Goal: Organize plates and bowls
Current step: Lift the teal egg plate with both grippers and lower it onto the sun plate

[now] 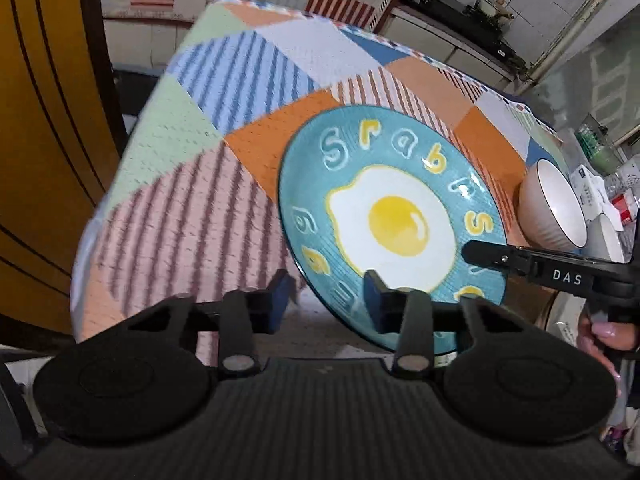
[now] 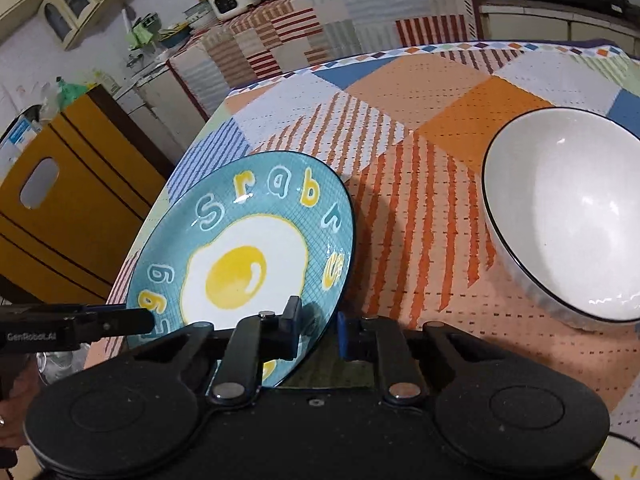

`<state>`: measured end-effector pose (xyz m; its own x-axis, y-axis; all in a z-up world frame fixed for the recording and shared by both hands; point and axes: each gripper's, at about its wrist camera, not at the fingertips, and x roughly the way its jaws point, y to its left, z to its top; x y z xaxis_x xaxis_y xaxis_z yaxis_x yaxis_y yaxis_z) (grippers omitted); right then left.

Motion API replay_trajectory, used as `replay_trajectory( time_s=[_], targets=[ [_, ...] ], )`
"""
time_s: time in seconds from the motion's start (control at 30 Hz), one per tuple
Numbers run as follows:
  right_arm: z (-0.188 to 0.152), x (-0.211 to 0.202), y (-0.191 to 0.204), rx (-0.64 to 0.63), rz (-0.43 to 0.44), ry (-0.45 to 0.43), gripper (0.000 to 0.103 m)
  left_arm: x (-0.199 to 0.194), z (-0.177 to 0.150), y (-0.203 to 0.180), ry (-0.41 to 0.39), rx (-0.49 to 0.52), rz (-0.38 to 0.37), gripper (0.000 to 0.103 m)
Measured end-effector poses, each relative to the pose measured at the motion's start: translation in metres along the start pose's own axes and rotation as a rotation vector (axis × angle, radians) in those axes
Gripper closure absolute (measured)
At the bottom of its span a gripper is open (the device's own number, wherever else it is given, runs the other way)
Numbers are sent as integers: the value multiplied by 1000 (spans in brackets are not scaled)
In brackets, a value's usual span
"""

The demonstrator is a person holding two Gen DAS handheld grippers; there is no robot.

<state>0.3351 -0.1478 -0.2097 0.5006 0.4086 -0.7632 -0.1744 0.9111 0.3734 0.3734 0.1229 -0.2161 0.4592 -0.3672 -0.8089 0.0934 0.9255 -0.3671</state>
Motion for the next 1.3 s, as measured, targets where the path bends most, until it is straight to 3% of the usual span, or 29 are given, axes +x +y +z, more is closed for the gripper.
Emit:
replay_trajectory(
  time_s=[0.07, 0.33, 0.53, 0.73, 1.0, 1.1, 1.3],
  targets=[
    [-1, 0, -1, -3, 3, -6, 82, 6, -1, -3, 5, 6, 14, 81],
    [0, 0, 2, -25, -16, -17, 82, 6, -5, -6, -20, -17, 29, 84],
    [-5, -17, 12, -106, -1, -37, 80, -9, -4, -18, -42, 50, 67, 82],
    [-12, -35, 11, -98, 0, -34, 79, -27, -13, -36, -45, 88, 73, 82],
    [-23, -98, 24, -121, 31, -123, 78, -83, -23, -68, -119, 133, 52, 82],
    [-28, -125, 32, -159, 6, -153, 78, -102, -31, -87, -143, 168, 42, 82],
    [-43, -172, 29, -162, -24, -187, 78, -124, -45, -121, -127, 215, -8, 81]
  ],
)
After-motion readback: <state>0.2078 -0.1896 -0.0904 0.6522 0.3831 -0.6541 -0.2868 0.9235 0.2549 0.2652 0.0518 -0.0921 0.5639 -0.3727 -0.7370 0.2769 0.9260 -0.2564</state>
